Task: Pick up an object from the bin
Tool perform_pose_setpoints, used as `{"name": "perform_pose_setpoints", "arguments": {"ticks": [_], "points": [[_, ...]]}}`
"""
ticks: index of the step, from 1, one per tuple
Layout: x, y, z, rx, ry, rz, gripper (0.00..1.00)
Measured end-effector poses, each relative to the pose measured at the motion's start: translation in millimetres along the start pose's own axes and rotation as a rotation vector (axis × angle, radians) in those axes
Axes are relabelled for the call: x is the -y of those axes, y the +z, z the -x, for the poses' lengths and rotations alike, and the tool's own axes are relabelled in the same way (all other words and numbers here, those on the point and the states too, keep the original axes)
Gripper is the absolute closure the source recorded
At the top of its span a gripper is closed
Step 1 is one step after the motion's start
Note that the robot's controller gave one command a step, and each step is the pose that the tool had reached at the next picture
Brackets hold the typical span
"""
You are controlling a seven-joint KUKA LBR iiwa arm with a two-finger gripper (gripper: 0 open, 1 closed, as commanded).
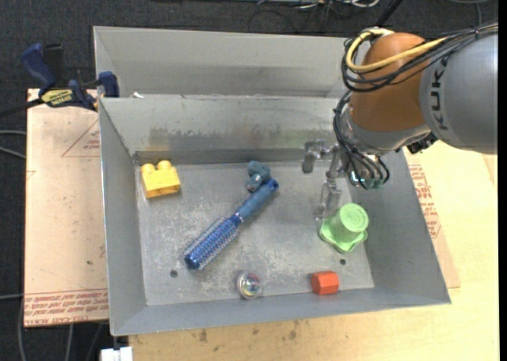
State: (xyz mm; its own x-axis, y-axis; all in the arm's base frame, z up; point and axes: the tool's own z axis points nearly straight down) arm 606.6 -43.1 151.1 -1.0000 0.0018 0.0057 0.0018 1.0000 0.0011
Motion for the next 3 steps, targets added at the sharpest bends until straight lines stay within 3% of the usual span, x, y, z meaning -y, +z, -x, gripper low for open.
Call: {"name": "perform_pose_setpoints", "arguments": {"ticks": [1, 2, 3], "points": [[-85, 82, 41.0, 0.010, -0.487, 0.001, 0.00], [-82, 79, 41.9, 0.012, -0.483, -0.001, 1.00], [-84, 59, 33.1, 0.009, -0.736, -0.003, 1.00]]}}
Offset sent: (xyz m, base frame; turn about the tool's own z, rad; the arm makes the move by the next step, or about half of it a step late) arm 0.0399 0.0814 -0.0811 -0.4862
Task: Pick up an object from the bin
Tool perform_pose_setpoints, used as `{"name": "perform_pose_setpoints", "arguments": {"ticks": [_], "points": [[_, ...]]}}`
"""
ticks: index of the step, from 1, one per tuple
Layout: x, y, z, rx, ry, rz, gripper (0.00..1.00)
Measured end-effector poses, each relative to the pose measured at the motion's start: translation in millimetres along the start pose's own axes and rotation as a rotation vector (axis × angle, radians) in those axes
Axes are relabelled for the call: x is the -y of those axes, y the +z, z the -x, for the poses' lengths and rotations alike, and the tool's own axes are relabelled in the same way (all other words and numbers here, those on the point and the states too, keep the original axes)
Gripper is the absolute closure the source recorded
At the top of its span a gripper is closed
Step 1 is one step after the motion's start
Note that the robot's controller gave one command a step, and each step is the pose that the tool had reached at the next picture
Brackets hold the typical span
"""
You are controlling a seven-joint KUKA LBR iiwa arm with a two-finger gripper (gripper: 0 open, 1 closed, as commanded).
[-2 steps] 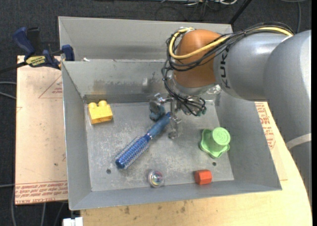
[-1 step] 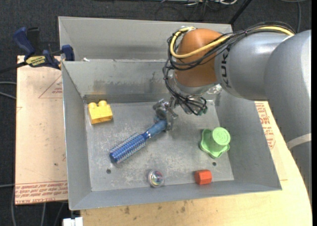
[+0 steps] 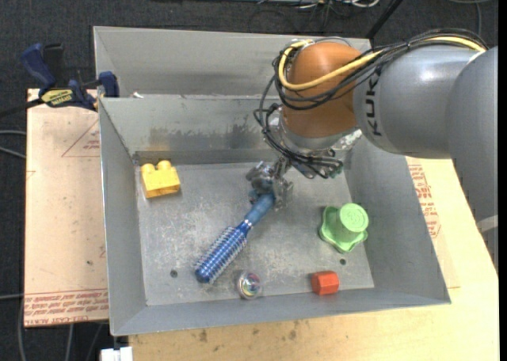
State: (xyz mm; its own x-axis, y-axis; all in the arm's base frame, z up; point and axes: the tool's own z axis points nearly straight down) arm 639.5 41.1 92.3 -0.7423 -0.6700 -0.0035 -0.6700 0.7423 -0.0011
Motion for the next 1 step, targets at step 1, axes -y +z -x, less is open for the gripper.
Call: {"name": "perform_pose_setpoints", "arguments": {"ticks": [1], "points": [[-6.3, -128.6, 2.2, 0.006, 0.017, -0.006, 1.00]]}}
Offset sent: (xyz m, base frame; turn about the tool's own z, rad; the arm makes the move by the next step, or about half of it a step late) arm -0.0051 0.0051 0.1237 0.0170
